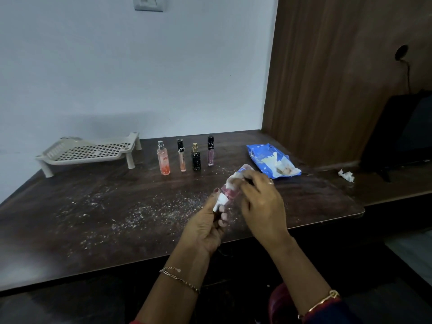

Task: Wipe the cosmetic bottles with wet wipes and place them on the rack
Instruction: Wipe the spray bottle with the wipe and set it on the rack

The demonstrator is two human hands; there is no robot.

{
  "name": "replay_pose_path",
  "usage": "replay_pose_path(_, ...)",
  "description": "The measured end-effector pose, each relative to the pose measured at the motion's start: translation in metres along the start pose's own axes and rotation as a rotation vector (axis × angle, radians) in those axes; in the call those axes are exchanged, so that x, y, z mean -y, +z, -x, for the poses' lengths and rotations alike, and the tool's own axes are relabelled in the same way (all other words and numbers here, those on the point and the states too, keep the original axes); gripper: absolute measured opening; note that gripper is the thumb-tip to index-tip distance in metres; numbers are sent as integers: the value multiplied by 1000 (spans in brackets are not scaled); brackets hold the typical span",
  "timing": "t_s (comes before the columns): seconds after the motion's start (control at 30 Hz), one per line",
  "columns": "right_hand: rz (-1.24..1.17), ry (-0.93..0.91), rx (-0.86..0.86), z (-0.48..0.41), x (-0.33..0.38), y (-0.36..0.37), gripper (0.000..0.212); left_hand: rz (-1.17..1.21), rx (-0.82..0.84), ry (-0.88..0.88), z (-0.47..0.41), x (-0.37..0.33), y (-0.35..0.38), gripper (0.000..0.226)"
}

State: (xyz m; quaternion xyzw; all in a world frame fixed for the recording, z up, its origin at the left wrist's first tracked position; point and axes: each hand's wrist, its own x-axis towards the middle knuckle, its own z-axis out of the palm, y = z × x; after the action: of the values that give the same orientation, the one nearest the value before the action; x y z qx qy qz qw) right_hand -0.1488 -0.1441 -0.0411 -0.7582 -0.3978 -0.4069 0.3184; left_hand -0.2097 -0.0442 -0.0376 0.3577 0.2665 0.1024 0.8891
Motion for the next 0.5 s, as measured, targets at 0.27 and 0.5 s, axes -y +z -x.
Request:
replay_pose_path(0.27, -33, 243, -112, -12, -19, -2, 34, -20, 28, 4, -1, 1, -1, 33)
replay_pose_path(0.5, -47, 131, -96, 13, -7, -1, 36, -2, 117, -48, -3, 7, 1, 34)
